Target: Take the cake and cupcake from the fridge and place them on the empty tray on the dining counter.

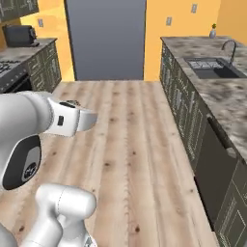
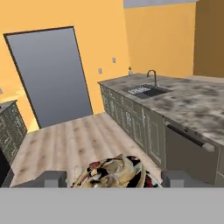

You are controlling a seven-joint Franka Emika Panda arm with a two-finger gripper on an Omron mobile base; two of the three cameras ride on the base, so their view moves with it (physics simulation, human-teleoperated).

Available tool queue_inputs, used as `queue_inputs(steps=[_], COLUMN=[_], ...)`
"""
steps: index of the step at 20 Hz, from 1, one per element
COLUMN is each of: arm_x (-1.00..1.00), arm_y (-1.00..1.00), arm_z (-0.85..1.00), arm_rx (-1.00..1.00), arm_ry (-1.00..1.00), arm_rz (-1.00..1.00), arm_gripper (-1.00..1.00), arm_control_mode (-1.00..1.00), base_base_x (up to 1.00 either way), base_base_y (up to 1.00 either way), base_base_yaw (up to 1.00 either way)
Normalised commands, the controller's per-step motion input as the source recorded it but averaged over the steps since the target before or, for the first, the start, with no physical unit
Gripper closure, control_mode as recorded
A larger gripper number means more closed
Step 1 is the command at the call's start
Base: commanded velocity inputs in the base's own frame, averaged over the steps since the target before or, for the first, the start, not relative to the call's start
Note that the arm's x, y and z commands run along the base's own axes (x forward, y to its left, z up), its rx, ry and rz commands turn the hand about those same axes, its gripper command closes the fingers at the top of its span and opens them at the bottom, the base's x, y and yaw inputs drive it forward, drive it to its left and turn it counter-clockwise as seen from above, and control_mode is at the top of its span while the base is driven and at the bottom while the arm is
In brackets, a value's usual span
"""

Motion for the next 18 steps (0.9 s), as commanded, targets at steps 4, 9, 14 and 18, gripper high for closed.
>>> queue_inputs(steps=[4, 9, 14, 18], arm_x=[0.0, 0.0, 0.0, 0.0], arm_y=[0.0, 0.0, 0.0, 0.0], arm_z=[0.0, 0.0, 0.0, 0.0], arm_rx=[0.0, 0.0, 0.0, 0.0], arm_ry=[0.0, 0.0, 0.0, 0.0], arm_rz=[0.0, 0.0, 0.0, 0.0], arm_gripper=[1.0, 1.0, 1.0, 1.0], arm_control_mode=[1.0, 1.0, 1.0, 1.0], base_base_x=[-0.02, -0.09, -0.06, 0.57], base_base_y=[-0.57, -0.51, -0.55, -0.88], base_base_yaw=[-0.79, -0.78, -0.67, -0.24])
